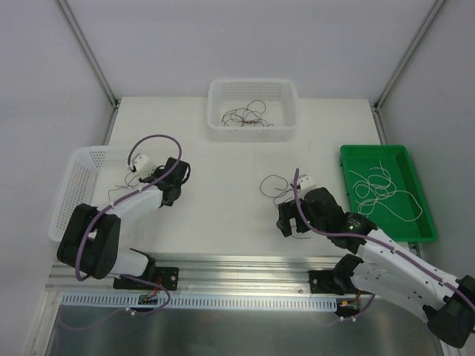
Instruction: Untangle the cables
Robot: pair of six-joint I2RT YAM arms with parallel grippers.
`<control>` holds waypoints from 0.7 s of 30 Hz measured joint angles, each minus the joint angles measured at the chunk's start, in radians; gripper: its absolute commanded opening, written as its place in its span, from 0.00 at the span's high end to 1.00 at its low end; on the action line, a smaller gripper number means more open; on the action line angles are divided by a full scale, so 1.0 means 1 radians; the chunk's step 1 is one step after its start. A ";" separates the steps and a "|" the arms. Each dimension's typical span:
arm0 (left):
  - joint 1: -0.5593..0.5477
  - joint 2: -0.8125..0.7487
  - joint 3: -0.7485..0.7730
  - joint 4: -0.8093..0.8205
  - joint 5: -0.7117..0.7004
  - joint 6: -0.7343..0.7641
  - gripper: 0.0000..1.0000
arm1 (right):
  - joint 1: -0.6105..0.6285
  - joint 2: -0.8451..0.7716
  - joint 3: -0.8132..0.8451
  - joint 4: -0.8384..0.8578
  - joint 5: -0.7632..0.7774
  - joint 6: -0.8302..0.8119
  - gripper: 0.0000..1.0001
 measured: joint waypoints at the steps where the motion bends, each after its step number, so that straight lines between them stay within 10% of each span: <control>1: 0.000 0.000 0.005 0.000 -0.001 0.007 0.87 | 0.000 0.000 -0.002 0.002 -0.002 -0.001 0.02; 21: 0.159 -0.420 0.375 -0.158 0.223 0.583 1.00 | 0.000 -0.002 -0.007 0.006 -0.007 -0.003 0.02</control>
